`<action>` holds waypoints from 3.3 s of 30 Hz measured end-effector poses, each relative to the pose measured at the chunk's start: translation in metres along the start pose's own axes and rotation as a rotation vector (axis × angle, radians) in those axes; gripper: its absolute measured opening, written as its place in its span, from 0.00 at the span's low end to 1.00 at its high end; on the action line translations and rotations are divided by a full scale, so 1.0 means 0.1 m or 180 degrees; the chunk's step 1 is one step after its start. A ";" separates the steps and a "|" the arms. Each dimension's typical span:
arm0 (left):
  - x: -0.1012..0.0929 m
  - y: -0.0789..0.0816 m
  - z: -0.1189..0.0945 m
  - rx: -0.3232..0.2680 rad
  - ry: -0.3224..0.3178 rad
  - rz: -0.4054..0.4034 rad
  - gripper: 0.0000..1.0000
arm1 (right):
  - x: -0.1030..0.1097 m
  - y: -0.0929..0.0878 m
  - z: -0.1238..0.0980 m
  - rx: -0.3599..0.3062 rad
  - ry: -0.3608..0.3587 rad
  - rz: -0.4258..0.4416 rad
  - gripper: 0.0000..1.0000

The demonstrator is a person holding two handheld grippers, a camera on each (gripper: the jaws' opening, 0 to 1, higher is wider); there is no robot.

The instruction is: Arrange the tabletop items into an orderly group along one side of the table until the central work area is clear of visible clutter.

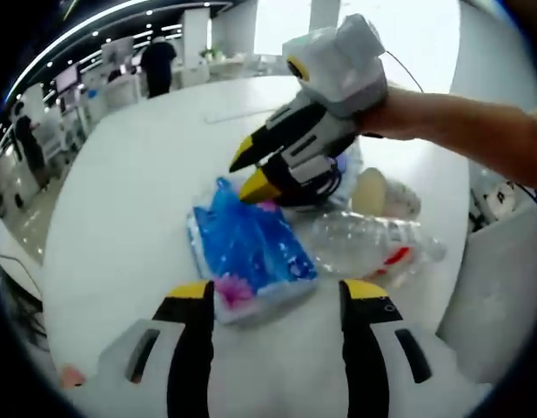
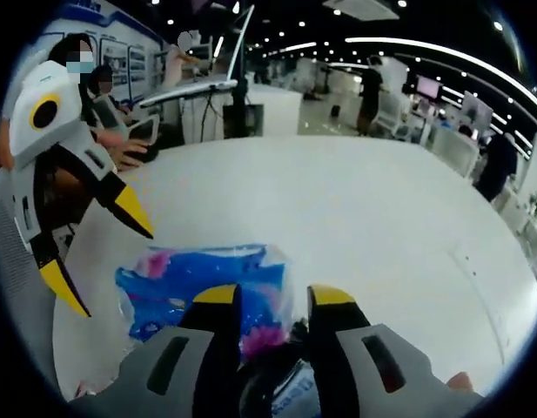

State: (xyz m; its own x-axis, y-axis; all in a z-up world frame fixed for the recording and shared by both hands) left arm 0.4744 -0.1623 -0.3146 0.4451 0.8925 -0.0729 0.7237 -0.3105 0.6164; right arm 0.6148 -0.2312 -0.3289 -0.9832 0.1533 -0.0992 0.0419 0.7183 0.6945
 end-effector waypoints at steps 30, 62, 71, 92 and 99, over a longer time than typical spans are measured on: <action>0.17 -0.15 -0.01 0.0168 0.0206 -0.0108 0.50 | 0.11 -0.04 -0.01 0.0165 0.0100 0.0260 0.02; 0.26 -0.17 0.01 0.0152 0.0265 -0.0095 0.04 | 0.18 -0.02 -0.07 0.0189 0.0129 0.0311 0.03; 0.30 -0.15 0.00 0.0126 0.0324 -0.0118 0.00 | 0.17 -0.01 -0.11 0.0170 0.0133 0.0319 0.02; 0.17 0.37 -0.23 0.0073 0.0276 0.0473 0.00 | 0.01 0.07 -0.69 -0.0061 -0.0175 0.0446 0.02; 0.01 0.62 -0.24 0.0031 0.0215 0.0752 0.00 | -0.05 -0.06 -1.04 -0.0097 -0.0386 0.0553 0.02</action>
State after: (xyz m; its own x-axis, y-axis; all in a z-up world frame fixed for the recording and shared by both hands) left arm 0.5067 -0.1721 -0.2576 0.5666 0.8144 0.1252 0.6088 -0.5161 0.6025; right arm 0.6011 -0.3067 -0.2590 -0.9330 0.3549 -0.0600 0.2016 0.6533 0.7297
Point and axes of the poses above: the point that each gripper's makers call its tool centre point, and the gripper's own axes: z roughly forward along the fingers, x roughly to its left, y roughly out of its top, the point moved 6 cm from there along -z, roughly backward along the fingers, and after that the axes turned 7 degrees about x, right-handed, at the moved point
